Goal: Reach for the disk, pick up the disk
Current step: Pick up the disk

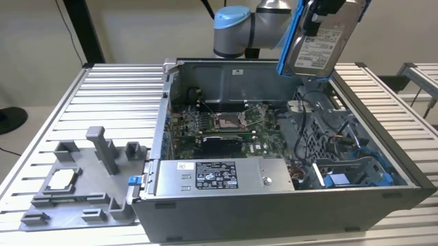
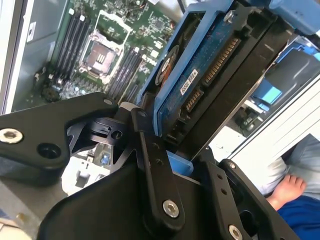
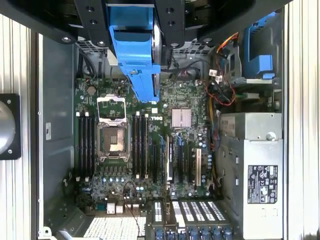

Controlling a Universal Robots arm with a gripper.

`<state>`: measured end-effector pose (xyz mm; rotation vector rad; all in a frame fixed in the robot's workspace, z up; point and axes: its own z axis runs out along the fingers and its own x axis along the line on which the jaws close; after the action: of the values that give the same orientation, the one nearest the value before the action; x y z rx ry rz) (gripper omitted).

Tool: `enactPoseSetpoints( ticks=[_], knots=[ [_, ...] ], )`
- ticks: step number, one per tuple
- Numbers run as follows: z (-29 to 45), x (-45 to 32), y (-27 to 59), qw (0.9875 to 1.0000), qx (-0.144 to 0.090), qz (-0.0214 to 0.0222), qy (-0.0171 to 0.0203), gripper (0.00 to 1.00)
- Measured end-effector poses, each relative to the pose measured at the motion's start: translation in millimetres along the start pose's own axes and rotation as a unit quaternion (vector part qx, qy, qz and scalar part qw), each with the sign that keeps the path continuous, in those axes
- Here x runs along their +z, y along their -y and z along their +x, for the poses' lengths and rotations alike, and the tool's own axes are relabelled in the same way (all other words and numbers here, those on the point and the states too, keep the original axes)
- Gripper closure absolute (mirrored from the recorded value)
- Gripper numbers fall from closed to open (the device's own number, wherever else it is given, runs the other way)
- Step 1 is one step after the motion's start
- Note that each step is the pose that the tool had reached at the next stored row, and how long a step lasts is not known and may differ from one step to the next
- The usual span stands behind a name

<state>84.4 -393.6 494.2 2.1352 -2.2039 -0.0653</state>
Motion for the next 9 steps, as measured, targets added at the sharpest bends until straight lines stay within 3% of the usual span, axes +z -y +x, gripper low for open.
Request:
enactPoseSetpoints(
  ticks=[9],
  knots=[
    [-0.6,-1.6,19.5,1.0000,0.000,0.0000,0.0000,1.00]
  ],
)
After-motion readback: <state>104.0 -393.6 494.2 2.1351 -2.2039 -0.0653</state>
